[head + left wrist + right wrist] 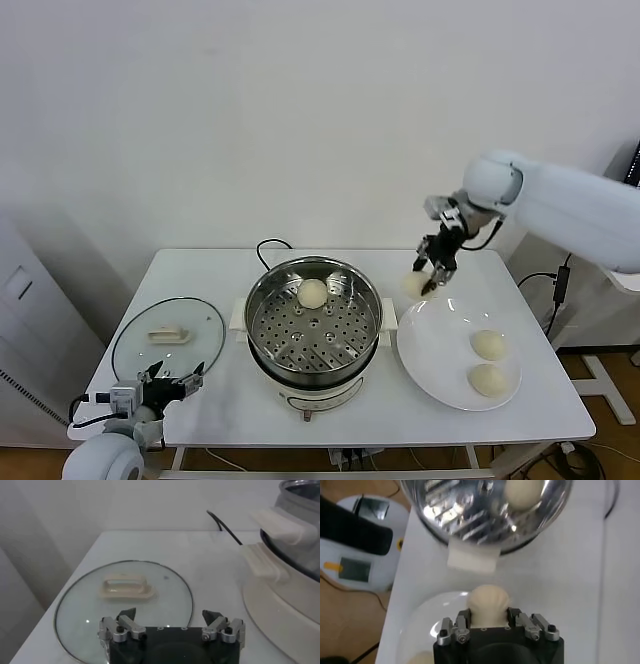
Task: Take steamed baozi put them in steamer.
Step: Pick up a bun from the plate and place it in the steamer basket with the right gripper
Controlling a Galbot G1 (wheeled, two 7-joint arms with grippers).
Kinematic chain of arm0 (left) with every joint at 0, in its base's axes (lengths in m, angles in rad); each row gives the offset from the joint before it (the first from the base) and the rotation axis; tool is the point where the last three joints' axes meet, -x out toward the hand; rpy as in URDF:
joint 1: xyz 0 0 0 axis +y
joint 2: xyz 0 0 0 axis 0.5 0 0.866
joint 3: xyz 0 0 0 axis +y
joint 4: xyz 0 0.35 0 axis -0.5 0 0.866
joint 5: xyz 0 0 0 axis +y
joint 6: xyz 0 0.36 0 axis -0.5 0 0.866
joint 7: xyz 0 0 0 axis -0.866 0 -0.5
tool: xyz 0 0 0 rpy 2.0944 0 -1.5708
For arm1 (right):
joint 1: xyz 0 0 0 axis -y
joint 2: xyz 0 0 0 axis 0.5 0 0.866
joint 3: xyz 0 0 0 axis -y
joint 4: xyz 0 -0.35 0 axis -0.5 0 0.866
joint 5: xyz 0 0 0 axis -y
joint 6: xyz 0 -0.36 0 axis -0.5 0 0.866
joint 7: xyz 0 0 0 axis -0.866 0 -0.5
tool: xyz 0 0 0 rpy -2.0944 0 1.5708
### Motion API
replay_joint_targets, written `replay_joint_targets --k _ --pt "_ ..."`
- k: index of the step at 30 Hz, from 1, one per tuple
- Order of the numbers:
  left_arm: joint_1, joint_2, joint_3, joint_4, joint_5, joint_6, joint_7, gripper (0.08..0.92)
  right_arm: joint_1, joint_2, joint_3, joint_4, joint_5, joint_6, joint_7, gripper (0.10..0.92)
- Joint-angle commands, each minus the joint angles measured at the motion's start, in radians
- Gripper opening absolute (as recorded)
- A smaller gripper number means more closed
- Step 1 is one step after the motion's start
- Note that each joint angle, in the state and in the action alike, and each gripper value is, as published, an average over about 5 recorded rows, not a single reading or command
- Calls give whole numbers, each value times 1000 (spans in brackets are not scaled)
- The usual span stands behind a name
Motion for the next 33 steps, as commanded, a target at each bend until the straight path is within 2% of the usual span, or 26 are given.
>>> replay_joint_targets --k 1,11,18,33 --pt "-2 0 3 -3 0 1 -1 823 164 112 -80 55 261 -131 73 467" --pt "-3 -10 7 1 4 -1 -1 823 57 313 -38 30 403 -247 261 467" --pt "-2 -11 -4 -9 5 0 -2 823 -41 402 -14 26 406 -312 355 467" --pt "-10 -5 -7 7 -1 -5 -1 823 -185 461 -17 -17 376 -360 456 466"
